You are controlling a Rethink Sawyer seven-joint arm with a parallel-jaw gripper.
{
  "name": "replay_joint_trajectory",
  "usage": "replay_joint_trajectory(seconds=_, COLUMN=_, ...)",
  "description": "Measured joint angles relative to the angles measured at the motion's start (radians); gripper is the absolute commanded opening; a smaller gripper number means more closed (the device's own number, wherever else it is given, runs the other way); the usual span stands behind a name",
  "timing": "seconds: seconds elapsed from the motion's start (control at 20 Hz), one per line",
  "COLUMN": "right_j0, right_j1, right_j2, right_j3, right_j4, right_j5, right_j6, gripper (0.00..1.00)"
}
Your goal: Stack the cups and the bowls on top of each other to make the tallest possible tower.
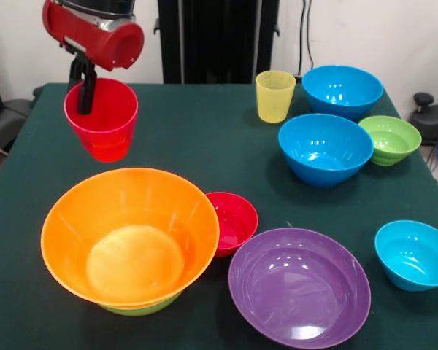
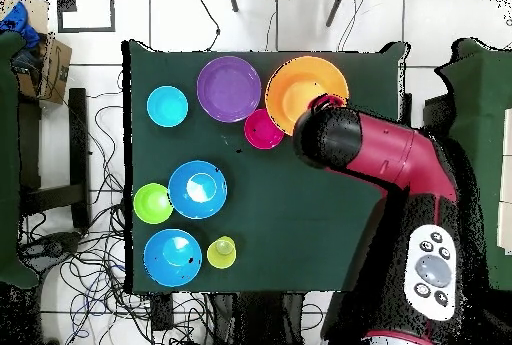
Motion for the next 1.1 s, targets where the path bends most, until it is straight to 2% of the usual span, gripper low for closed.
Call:
replay_joint_trajectory(seconds=0.55, right_j0=0.069, right_j1=0.056, right_j2=-0.084, right_j3=-0.105, right_j4=0.052, right_j5=-0.033, right_j6=0.035, gripper=0.00)
replay_joint_trajectory(seconds=1.1, right_j0=0.127, right_j1=0.185, right_j2=-0.147, right_j3=-0.179, right_j4=0.112, right_j5=-0.114, right_j6=0.119, gripper=0.00)
